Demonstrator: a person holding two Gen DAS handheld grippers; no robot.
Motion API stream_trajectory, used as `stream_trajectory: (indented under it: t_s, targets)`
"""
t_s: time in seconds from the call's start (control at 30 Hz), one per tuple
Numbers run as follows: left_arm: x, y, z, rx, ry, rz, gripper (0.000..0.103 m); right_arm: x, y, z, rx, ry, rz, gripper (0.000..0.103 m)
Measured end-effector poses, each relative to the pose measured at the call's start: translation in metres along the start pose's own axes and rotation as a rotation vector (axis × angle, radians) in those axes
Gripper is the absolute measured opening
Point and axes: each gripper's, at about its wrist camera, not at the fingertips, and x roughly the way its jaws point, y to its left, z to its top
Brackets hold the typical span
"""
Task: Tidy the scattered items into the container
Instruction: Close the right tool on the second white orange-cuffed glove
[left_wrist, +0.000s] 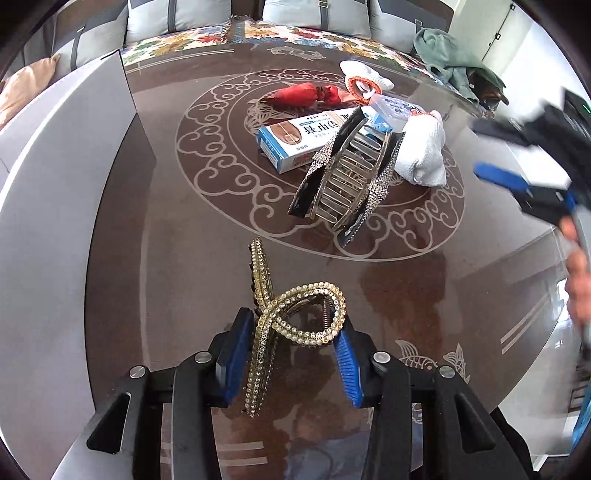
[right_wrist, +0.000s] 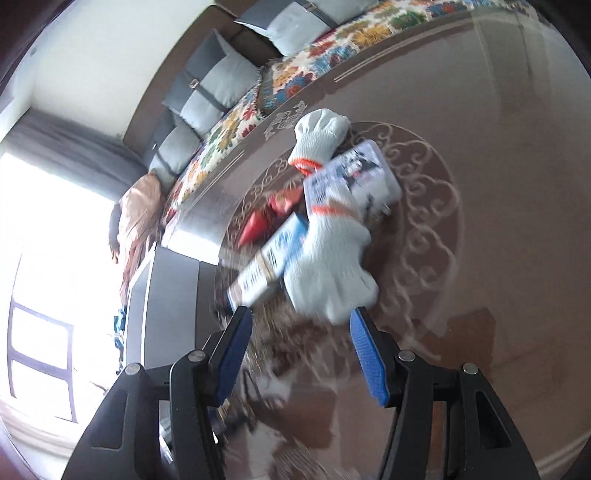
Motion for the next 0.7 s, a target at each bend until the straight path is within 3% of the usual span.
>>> stream_trajectory:
  t_s: [0.2, 0.33, 0.37, 0.4, 0.7]
  targets:
    - [0.001, 0.006, 0.000, -0.017, 0.003, -0.012, 0.043, 0.047, 0.002, 0.030, 0.063, 0.032, -0.133, 0.056]
    - [0.002, 0.008, 0.000, -0.023, 0.009, -0.016, 0.043, 0.068, 0.008, 0.035, -0.038, 0.071, -0.231, 0.054]
    - [0.002, 0.009, 0.000, -0.024, 0.010, -0.017, 0.043, 0.070, 0.009, 0.035, -0.060, 0.075, -0.245, 0.040]
    - [0.002, 0.008, 0.000, -0.023, 0.010, -0.018, 0.043, 0.072, 0.011, 0.035, -0.081, 0.079, -0.259, 0.033]
    - [0.002, 0.008, -0.003, -0.037, 0.006, -0.024, 0.043, 0.033, 0.010, 0.007, -0.176, 0.031, -0.223, 0.029]
